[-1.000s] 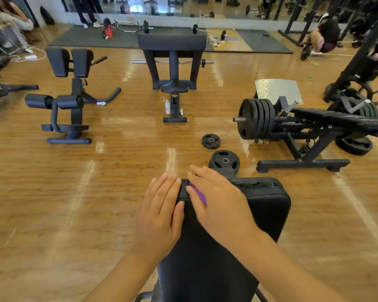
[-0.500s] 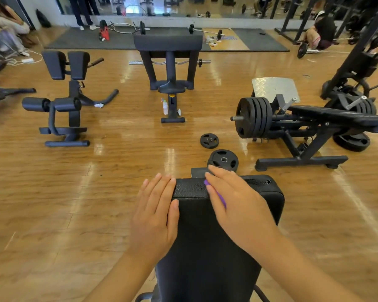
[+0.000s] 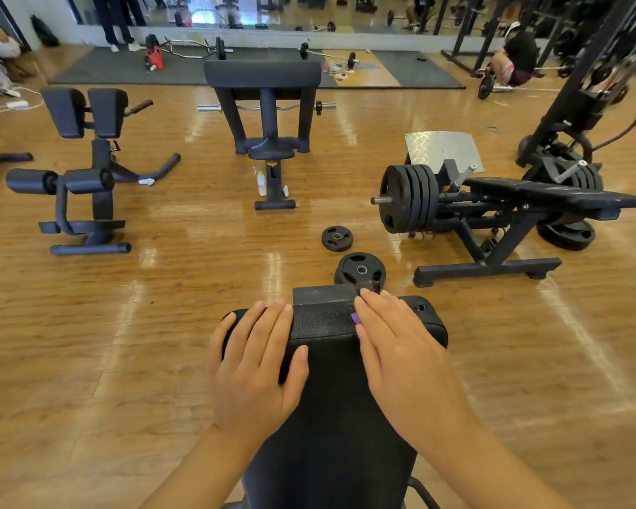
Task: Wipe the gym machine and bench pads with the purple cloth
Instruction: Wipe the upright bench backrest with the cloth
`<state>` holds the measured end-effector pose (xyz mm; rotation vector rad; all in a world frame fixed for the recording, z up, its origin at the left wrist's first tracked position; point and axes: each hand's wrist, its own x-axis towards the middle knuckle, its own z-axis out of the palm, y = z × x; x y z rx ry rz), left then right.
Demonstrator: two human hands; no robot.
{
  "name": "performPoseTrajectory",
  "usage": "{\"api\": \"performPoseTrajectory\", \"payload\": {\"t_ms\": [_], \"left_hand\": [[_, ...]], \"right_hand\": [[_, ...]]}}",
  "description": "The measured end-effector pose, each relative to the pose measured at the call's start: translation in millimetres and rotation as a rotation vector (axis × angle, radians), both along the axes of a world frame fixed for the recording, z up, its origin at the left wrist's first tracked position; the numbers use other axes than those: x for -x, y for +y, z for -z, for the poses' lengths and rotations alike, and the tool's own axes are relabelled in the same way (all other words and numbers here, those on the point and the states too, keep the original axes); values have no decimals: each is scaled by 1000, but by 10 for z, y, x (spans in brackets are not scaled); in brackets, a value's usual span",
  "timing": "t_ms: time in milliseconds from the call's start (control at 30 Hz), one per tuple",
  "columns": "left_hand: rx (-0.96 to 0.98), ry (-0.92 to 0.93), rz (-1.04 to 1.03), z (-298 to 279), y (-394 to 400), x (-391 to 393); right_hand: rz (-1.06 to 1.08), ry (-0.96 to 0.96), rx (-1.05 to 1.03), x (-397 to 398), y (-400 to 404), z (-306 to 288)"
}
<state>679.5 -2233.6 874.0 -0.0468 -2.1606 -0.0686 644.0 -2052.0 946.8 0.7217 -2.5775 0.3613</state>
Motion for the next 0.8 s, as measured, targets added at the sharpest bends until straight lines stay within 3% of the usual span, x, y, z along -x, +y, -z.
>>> {"api": "performPoseTrajectory", "payload": {"t_ms": [133, 300, 467, 567, 700, 800], "left_hand": [[-6, 7, -29, -4, 18, 20], [-19, -16, -24, -24, 29, -13], [-37, -35, -25, -54, 72, -37], [-32, -31, -38, -44, 68, -14], [-28, -18, -29, -30, 44, -14], [-8, -24, -3, -20, 6, -30]], "right_hand": [[83, -35, -38, 59, 25, -14], [22, -357, 56, 324, -147, -229], [41, -351, 106, 78, 247, -237], [68, -458, 61, 213, 81, -304], [-87, -480, -43, 295, -427, -368], [-87, -499, -36, 331, -144, -350]]}}
